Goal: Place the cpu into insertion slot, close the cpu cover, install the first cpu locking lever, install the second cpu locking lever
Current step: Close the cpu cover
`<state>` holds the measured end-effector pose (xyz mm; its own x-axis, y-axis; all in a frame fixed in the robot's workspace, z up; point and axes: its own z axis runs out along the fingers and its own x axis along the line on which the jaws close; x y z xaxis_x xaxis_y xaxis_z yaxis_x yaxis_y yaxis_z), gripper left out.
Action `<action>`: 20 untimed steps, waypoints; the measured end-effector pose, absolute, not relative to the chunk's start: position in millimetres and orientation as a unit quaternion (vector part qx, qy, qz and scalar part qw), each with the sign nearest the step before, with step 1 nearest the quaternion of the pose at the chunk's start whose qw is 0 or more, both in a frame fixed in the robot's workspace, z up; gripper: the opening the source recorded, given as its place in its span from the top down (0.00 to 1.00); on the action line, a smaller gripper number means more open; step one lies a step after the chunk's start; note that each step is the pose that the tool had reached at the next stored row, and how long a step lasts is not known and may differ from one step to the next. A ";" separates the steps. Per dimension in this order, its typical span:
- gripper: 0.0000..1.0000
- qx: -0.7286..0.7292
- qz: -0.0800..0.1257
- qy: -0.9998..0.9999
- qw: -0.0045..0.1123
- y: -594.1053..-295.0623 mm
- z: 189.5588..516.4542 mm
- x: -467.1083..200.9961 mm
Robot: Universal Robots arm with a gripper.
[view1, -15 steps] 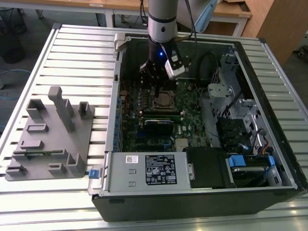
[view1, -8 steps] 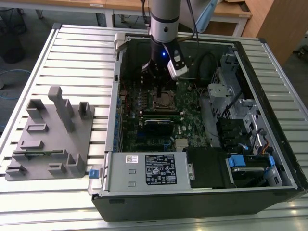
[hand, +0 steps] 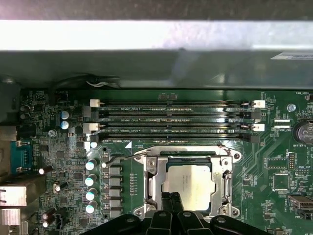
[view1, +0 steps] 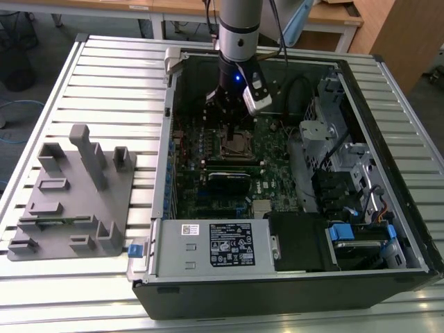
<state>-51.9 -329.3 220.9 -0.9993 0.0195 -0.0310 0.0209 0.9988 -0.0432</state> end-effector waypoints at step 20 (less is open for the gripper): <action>0.89 0.010 -0.022 1.000 0.015 -329.3 220.9 -43.6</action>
